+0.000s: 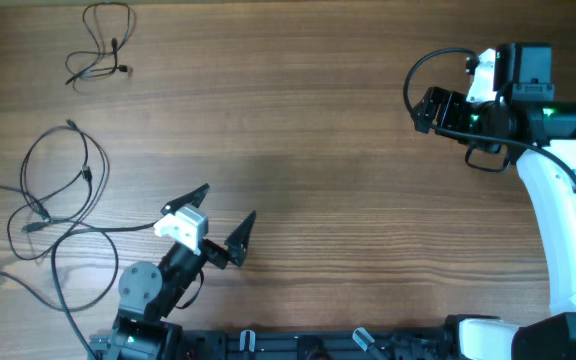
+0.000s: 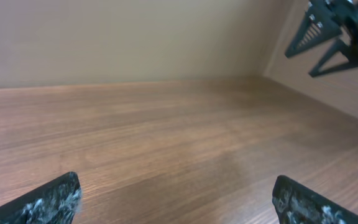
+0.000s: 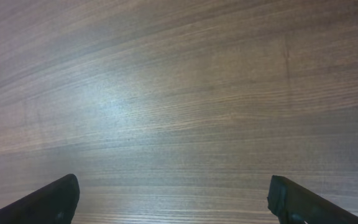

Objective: Untangle cables

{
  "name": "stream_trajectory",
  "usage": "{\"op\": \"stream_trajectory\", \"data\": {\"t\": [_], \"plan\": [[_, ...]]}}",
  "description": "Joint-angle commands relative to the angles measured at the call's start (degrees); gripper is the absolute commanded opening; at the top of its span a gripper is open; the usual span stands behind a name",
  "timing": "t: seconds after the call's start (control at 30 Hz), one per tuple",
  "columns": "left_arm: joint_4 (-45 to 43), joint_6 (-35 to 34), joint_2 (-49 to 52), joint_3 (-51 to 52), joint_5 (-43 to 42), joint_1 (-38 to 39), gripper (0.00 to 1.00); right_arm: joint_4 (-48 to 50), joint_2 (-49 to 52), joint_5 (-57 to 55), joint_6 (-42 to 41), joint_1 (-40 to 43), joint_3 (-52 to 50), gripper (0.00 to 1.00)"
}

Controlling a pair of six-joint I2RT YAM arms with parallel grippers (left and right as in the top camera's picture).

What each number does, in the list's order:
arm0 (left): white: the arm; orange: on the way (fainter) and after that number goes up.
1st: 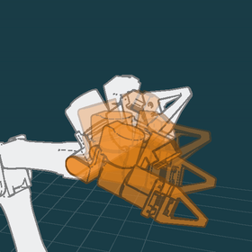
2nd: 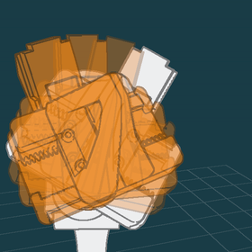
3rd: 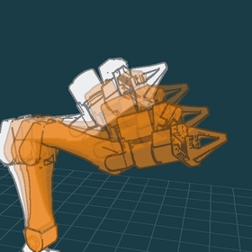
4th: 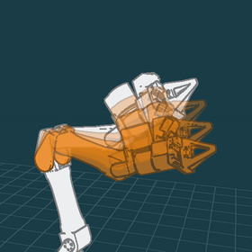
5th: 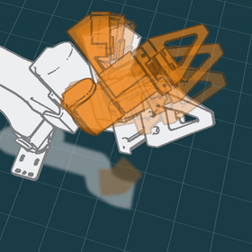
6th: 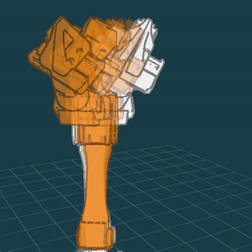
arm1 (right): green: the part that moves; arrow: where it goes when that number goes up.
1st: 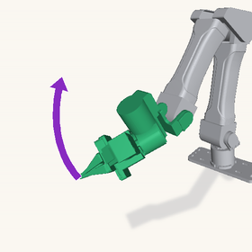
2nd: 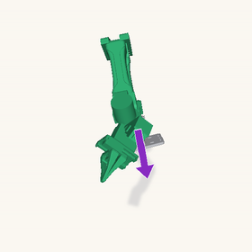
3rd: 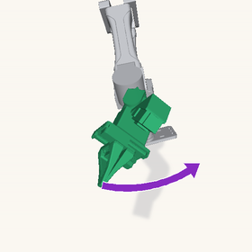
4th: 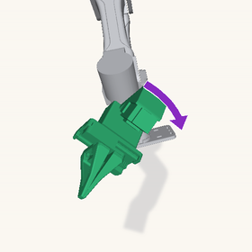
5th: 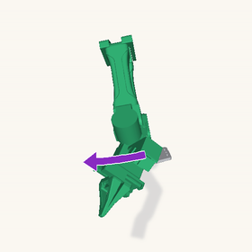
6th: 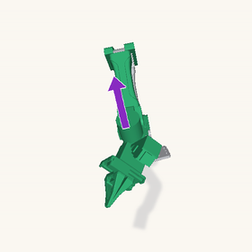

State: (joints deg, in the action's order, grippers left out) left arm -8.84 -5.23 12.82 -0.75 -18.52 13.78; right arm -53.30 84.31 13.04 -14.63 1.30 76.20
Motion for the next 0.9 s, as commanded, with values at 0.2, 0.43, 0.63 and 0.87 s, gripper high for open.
{"op": "stream_trajectory", "data": {"t": [0.2, 0.43, 0.63, 0.87], "plan": [[11.9, -3.0, -9.1, 0.4, 0.3, -8.5, 1.00, 0.1, 0.6, -0.1, 0.9, 0.1, -0.3, 1.00], [12.0, -3.0, -12.7, 0.4, 1.2, -14.3, 1.00, 0.1, 0.6, -0.1, 1.0, 0.1, -0.3, 1.00], [13.4, -10.0, -12.7, 0.4, 17.1, -14.6, 1.00, 0.1, 0.6, -0.1, 1.0, 0.1, -0.3, 1.00], [13.4, -7.3, -12.7, 0.4, 18.0, -15.5, 1.00, 0.1, 0.6, -0.1, 1.0, 0.1, -0.3, 1.00]]}}
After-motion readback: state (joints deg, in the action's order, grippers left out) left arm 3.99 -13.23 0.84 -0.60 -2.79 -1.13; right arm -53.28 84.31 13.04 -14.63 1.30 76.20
